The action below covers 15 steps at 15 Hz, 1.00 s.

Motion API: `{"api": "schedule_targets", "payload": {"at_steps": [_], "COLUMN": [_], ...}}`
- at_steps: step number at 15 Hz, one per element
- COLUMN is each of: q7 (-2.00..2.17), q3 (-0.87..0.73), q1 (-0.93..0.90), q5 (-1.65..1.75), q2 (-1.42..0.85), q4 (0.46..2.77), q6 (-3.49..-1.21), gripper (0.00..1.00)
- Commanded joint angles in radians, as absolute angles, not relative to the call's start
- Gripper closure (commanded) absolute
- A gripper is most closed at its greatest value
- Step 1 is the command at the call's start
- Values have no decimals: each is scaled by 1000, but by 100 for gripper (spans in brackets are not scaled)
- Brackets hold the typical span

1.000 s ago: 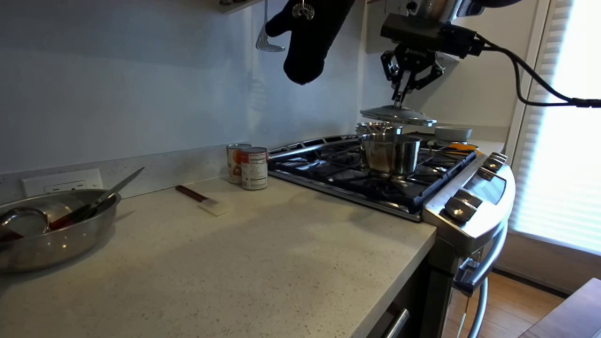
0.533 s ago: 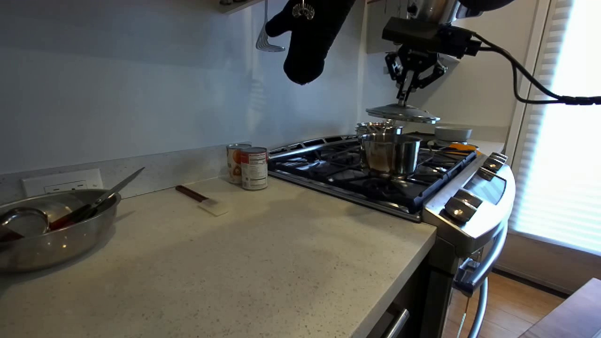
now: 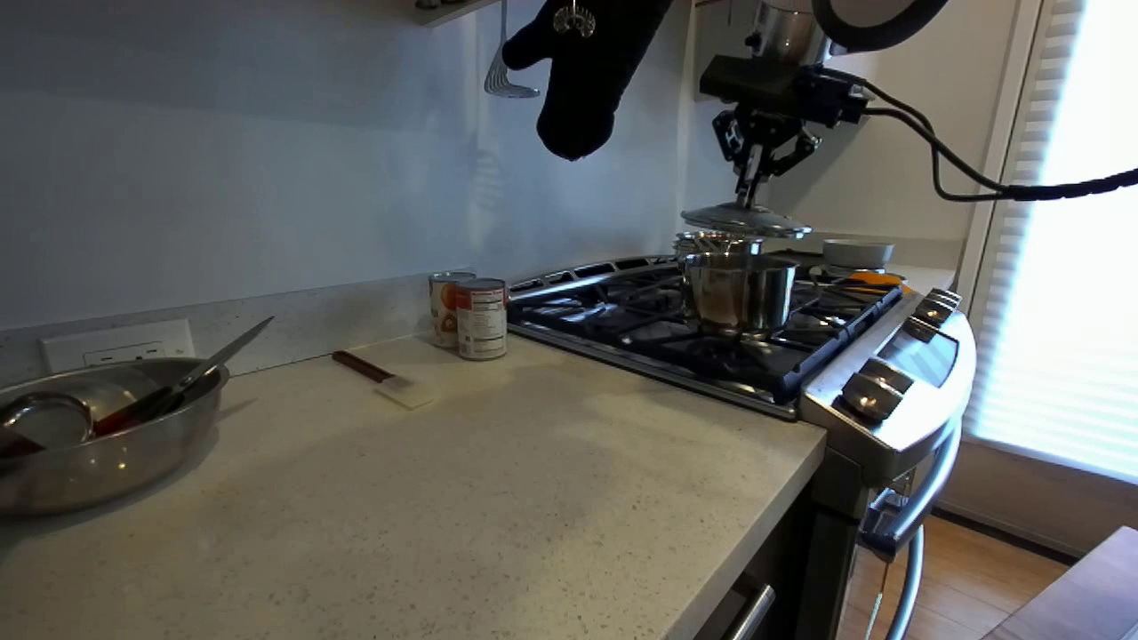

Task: Put the lid on the pot

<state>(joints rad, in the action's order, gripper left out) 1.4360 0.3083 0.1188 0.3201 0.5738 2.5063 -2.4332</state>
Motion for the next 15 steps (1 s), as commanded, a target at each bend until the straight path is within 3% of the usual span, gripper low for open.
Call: {"api": "schedule_targets", "payload": {"at_steps": [1, 15], "q7": [1511, 1762], "q3": [356, 356], "q1": [168, 169], "q5": [379, 543], "q2": [513, 412], "q4": [2463, 2439], "q6": [-2464, -2447], "gripper": [96, 96]}}
